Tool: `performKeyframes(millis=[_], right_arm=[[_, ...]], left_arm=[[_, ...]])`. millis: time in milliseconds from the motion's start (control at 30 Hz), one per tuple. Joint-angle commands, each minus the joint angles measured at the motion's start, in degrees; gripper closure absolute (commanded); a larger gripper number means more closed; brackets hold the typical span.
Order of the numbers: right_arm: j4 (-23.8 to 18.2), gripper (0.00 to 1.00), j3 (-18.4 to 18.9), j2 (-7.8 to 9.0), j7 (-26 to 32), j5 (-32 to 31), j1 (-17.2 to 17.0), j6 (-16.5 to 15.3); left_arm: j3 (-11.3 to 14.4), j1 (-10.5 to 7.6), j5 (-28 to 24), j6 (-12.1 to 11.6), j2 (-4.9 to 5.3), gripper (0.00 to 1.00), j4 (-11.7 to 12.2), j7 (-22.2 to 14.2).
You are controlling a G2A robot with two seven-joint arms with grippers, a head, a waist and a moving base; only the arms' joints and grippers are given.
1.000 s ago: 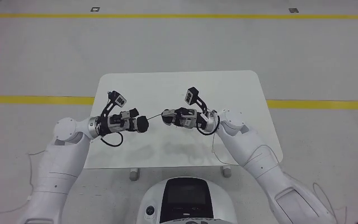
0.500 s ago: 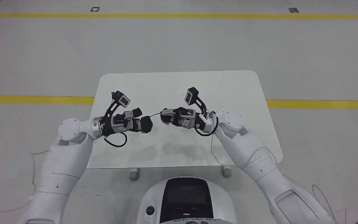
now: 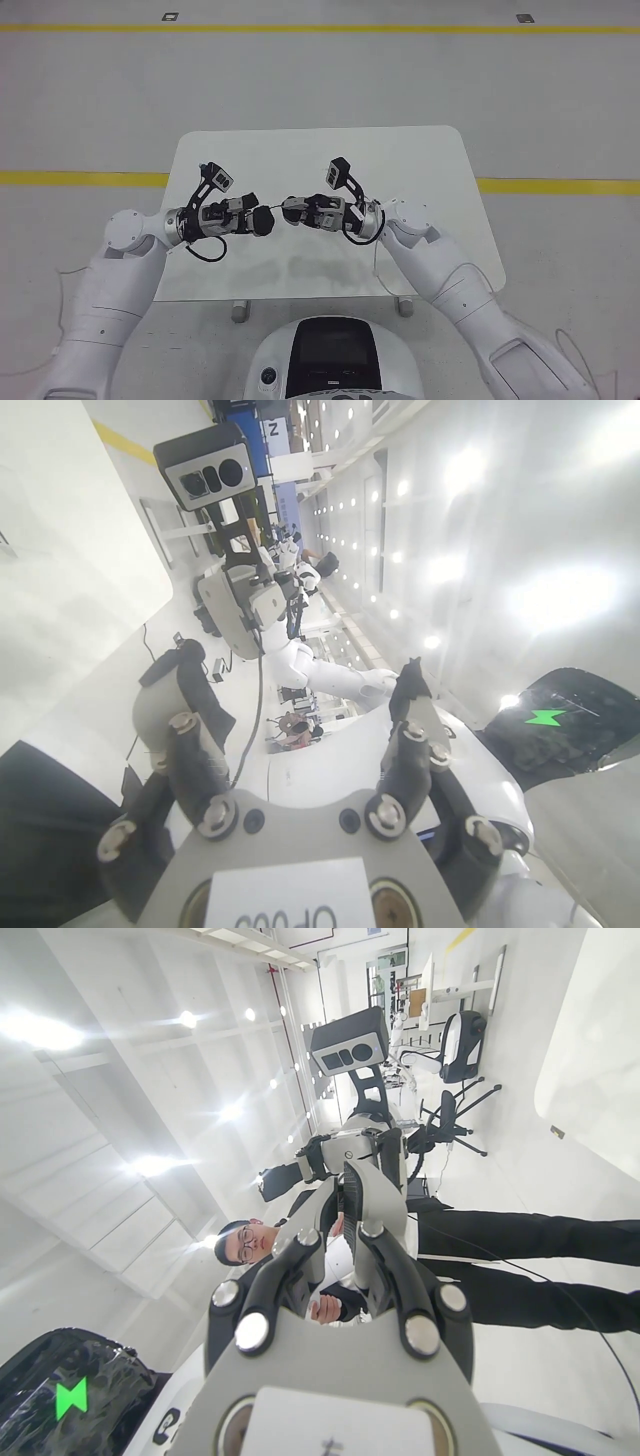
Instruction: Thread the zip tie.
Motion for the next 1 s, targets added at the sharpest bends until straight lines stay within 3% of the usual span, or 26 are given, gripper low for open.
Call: performKeyframes(millis=[0, 300, 967], right_arm=[[-0.1, 1.00, 0.0, 0.02, -0.2, -0.5, 0.1, 0.1], [-1.5, 1.00, 0.3, 0.30, -0.3, -2.3, 0.0, 0.4], [-3.2, 1.00, -0.6, 0.22, 0.2, -2.3, -0.8, -0.2]], left_arm=[[0.1, -0.06, 0.1, 0.1, 0.07, 0.66, 0.2, 0.2], [0.6, -0.32, 0.5, 0.5, 0.35, 0.82, 0.6, 1.1], [1.5, -0.22, 0.0, 0.3, 0.87, 0.88, 0.7, 1.9]])
